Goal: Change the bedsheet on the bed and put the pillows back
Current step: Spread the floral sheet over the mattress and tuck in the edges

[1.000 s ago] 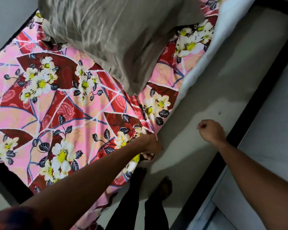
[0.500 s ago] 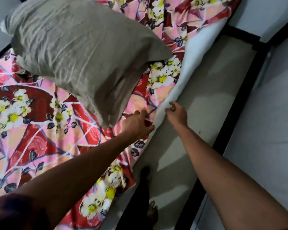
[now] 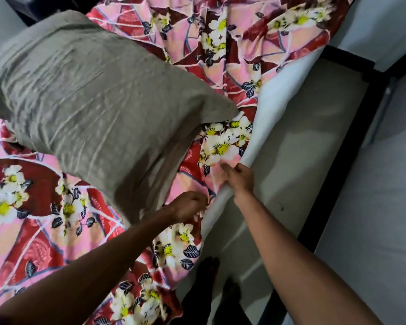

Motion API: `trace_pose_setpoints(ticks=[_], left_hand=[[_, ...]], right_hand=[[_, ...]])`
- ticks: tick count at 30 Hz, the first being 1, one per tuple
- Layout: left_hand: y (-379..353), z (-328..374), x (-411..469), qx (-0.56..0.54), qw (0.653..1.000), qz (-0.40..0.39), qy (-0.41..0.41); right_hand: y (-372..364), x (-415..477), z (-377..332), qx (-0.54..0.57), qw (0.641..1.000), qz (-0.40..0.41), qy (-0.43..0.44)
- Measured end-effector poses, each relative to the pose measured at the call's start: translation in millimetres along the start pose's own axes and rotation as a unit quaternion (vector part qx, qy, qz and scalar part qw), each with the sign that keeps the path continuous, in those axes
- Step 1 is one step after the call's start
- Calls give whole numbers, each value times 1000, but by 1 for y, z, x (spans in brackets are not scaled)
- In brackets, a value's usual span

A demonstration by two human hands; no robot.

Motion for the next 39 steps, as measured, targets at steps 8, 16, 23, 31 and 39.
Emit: trace_pose_setpoints(ticks=[8, 16, 23, 31, 39], left_hand=[[26, 19, 9, -63, 997, 51, 16], [15, 9, 1, 38, 996, 30, 69], [-19, 32, 15, 295, 952, -22, 83], [-68, 23, 36, 391, 907, -112, 110], [-101, 20, 71, 425, 897, -83, 91]], right_hand=[[-44, -16, 6, 426, 872, -168, -173], [-53, -14, -8, 343, 900, -242, -122], [11, 26, 26, 323, 925, -143, -138], [87, 56, 68, 185, 972, 41, -139], [116, 81, 101, -52, 995, -56, -67]])
Point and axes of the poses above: each hand's wrist, its own x-axis towards the middle knuckle, its own y-axis out of the back of the hand, z = x × y, the point moved 9 cm from there along x, towards the middle knuckle, and after that the axes turned 14 degrees about -x, right-handed, at the moved point
